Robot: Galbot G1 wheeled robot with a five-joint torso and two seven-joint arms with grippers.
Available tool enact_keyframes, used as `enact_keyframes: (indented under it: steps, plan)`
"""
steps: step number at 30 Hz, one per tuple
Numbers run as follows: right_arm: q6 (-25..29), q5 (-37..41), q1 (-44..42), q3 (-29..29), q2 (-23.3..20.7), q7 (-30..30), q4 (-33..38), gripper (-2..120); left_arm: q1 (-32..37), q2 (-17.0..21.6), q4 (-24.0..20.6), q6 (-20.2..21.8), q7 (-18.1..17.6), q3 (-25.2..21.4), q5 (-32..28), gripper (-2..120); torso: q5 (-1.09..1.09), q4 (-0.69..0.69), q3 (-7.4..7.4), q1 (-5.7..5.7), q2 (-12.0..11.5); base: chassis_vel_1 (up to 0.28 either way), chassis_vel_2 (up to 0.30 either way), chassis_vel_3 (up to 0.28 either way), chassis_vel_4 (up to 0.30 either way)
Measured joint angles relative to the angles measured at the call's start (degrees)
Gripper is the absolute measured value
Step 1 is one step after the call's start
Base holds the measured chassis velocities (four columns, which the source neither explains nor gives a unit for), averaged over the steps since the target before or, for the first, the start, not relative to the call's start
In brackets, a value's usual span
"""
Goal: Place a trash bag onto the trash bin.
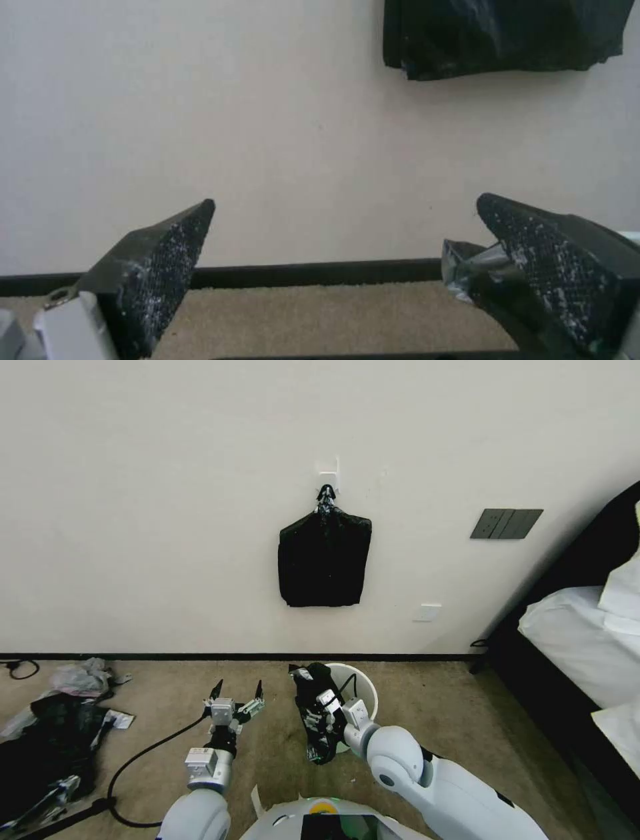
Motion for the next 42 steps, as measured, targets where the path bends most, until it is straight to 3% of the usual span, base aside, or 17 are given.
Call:
enact_keyframes:
  steps: [13, 20, 31, 38, 41, 42]
  plan:
    - [0.2, -0.7, -0.2, 0.2, 0.1, 0.1, -0.6, 7, 0.0, 0.2, 0.2, 0.2, 0.0, 0.0, 0.0, 100, 0.00, 0.00, 0.00, 0.00, 0.0, 0.000, 0.000, 0.000, 0.000]
    - [0.6, 2.5, -0.9, 2.3, 0.5, 2.6, 0.0, 4, 0.6, 0.6, -0.4, 1.7, 0.0, 0.7, 0.1, 100, 0.01, 0.00, 0.00, 0.00, 0.0, 0.000, 0.000, 0.000, 0.000]
    - [3.0, 8.3, -2.4, 6.6, -0.1, 5.7, 1.7, 0, 1.8, 1.0, -0.8, 6.9, -0.9, 7.0, 1.6, 100, 0.01, 0.01, -0.01, 0.00, 0.0, 0.000, 0.000, 0.000, 0.000]
    - [3.7, 10.0, -2.7, 6.8, -0.7, 6.2, 1.9, 0, -3.4, 3.5, 1.1, 11.1, -1.7, 10.7, -2.5, 100, 0.00, 0.00, -0.01, 0.00, 0.0, 0.000, 0.000, 0.000, 0.000]
    - [3.7, 10.0, -2.9, 6.6, -0.7, 6.2, 2.0, 0, -7.3, 4.2, 1.6, 16.4, -3.1, 13.8, -7.6, 100, 0.00, 0.00, 0.00, 0.00, 0.0, 0.000, 0.000, 0.000, 0.000]
    - [3.7, 10.0, -2.9, 6.6, -0.7, 6.2, 2.0, 0, -7.3, 4.2, 1.6, 16.4, -3.1, 13.8, -7.6, 100, 0.00, 0.00, 0.00, 0.00, 0.0, 0.000, 0.000, 0.000, 0.000]
